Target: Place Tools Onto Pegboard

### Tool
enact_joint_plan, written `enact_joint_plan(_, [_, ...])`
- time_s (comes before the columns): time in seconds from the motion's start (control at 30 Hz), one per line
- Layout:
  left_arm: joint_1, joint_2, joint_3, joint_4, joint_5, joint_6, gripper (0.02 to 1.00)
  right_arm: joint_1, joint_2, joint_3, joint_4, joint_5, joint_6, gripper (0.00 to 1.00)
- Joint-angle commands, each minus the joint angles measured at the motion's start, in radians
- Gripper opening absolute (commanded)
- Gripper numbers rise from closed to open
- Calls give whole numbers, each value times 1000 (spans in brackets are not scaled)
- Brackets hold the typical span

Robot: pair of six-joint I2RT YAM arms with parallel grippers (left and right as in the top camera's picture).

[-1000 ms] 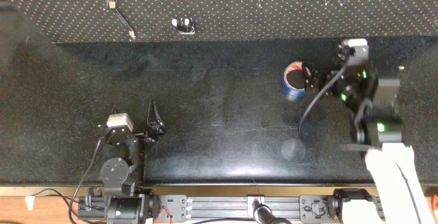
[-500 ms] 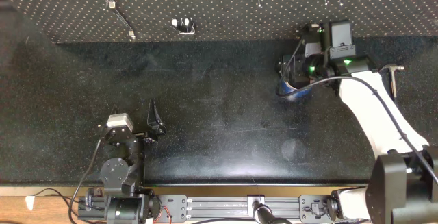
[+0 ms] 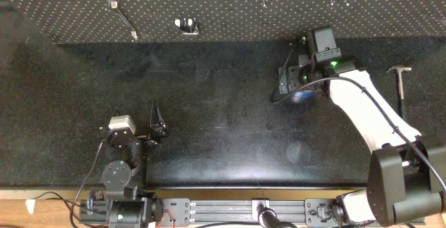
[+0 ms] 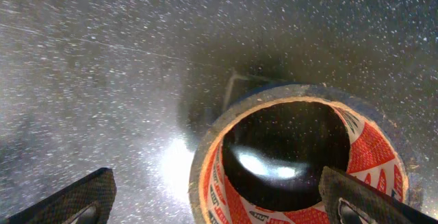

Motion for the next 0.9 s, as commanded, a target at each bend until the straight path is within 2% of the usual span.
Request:
enact_joint_plan(0.03, [-5, -9, -2, -7, 10, 13, 996, 23, 16, 24, -1, 80, 18, 965])
enact_joint_plan(0.1, [-5, -9, -2, -7, 10, 13, 996, 23, 21, 24, -2, 88, 18, 687])
enact_joint_plan(0.2, [-5, -9, -2, -7, 10, 13, 996, 23, 40, 24, -2, 91, 19, 597])
enact_joint_plan(0.23, [-5, -9, -2, -7, 10, 13, 996, 23, 47, 24, -2, 90, 18, 470])
enact_joint_plan(0.27, [-5, -9, -2, -7, 10, 13, 998, 23, 53, 24, -2, 91, 18, 290])
enact_joint_plan(0.33, [-5, -9, -2, -7, 10, 13, 996, 23, 64, 24, -2, 90, 18, 209])
enact_joint_plan(0.37, [-5, -9, -2, -7, 10, 13, 998, 23, 70, 24, -2, 91, 18, 123])
enact_joint_plan(0.4, [-5, -9, -2, -7, 10, 13, 996, 23, 74, 24, -2, 93, 18, 80])
enact_joint_plan(0.57, [-5, -9, -2, -7, 10, 13, 996, 29, 17, 24, 22, 98, 19, 75])
enact_joint_plan(0.8, [-5, -9, -2, -7, 10, 13, 996, 132, -411, 24, 274, 101, 60, 75])
enact_joint_plan(0.83, [-5, -9, -2, -7, 10, 13, 996, 153, -441, 24, 311, 111, 60, 75])
enact_joint_plan(0.9, [-5, -9, -2, -7, 10, 13, 993, 201, -460, 24, 386, 182, 59, 75])
